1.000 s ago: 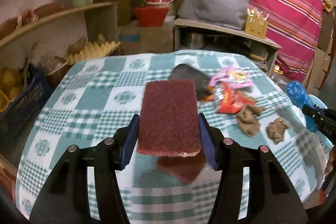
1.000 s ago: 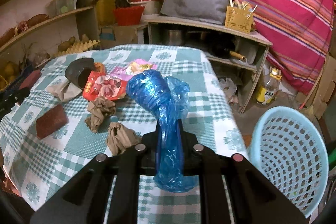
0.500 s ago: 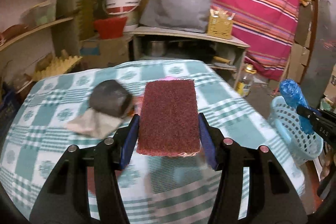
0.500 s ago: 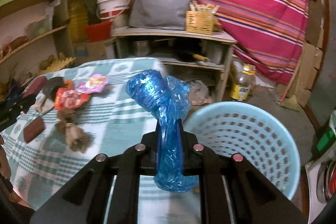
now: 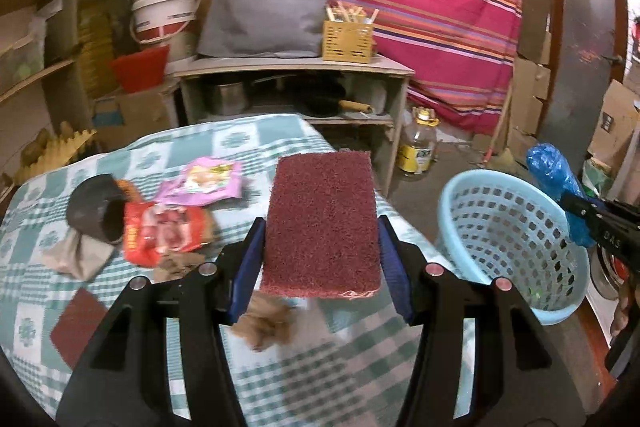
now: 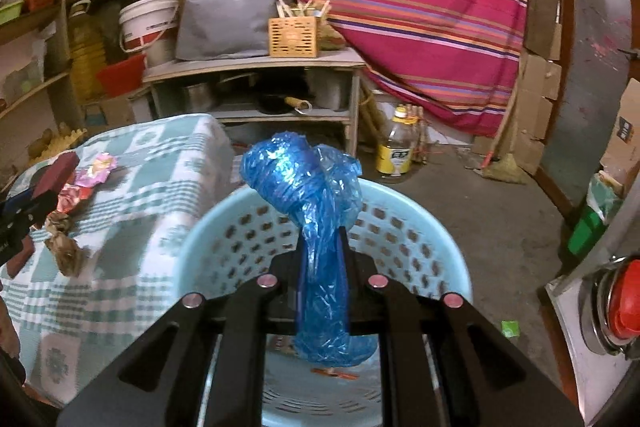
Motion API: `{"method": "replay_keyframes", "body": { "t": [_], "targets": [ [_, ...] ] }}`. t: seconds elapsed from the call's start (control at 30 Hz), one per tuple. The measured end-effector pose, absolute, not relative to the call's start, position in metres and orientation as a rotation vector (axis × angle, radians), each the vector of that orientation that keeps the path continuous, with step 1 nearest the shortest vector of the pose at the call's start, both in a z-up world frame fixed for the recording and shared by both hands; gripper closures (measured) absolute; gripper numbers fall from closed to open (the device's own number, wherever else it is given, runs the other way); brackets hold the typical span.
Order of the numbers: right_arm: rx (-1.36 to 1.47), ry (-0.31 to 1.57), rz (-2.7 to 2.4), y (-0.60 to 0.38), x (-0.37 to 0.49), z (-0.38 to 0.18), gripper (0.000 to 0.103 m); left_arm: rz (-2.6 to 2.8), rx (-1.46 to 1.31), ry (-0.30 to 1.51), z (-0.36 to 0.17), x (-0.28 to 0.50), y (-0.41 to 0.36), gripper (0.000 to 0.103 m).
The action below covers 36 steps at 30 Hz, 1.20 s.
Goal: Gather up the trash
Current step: 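Lift the blue bag and red pad and carry both toward the basket, then open the left tool over the basket to drop the red pad while the right tool releases the blue bag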
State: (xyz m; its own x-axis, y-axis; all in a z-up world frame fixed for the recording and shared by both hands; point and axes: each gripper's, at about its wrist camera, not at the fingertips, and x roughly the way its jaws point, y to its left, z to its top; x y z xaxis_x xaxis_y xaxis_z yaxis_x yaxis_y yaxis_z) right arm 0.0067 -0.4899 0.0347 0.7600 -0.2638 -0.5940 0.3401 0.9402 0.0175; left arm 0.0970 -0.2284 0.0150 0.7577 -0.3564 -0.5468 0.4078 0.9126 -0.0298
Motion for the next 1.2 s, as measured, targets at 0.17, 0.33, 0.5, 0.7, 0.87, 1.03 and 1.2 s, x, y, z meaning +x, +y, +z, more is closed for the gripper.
{"method": "replay_keyframes", "body": {
  "t": [0.17, 0.33, 0.5, 0.7, 0.87, 1.03, 1.2],
  "targets": [
    [0.157, 0.631, -0.344, -0.506, 0.003, 0.030, 0.090, -0.455, 0.078, 0.581, 0.012, 0.096, -0.247, 0.049],
    [0.176, 0.641, -0.347, -0.513, 0.004, 0.025, 0.090, -0.486, 0.067, 0.597, 0.005, 0.098, -0.269, 0.049],
    [0.210, 0.651, -0.346, -0.522, 0.002, 0.019, 0.090, -0.523, 0.057, 0.615, -0.003, 0.103, -0.291, 0.049],
    [0.217, 0.662, -0.364, -0.532, 0.005, 0.014, 0.090, -0.585, 0.064, 0.638, -0.009, 0.107, -0.327, 0.049],
    [0.236, 0.662, -0.385, -0.544, 0.004, 0.010, 0.090, -0.635, 0.092, 0.643, -0.009, 0.104, -0.361, 0.049],
    [0.253, 0.662, -0.388, -0.547, 0.005, 0.007, 0.090, -0.680, 0.140, 0.648, -0.009, 0.105, -0.384, 0.049],
    [0.250, 0.668, -0.378, -0.544, 0.010, 0.006, 0.090, -0.659, 0.121, 0.651, -0.010, 0.106, -0.374, 0.030]
  ]
}}
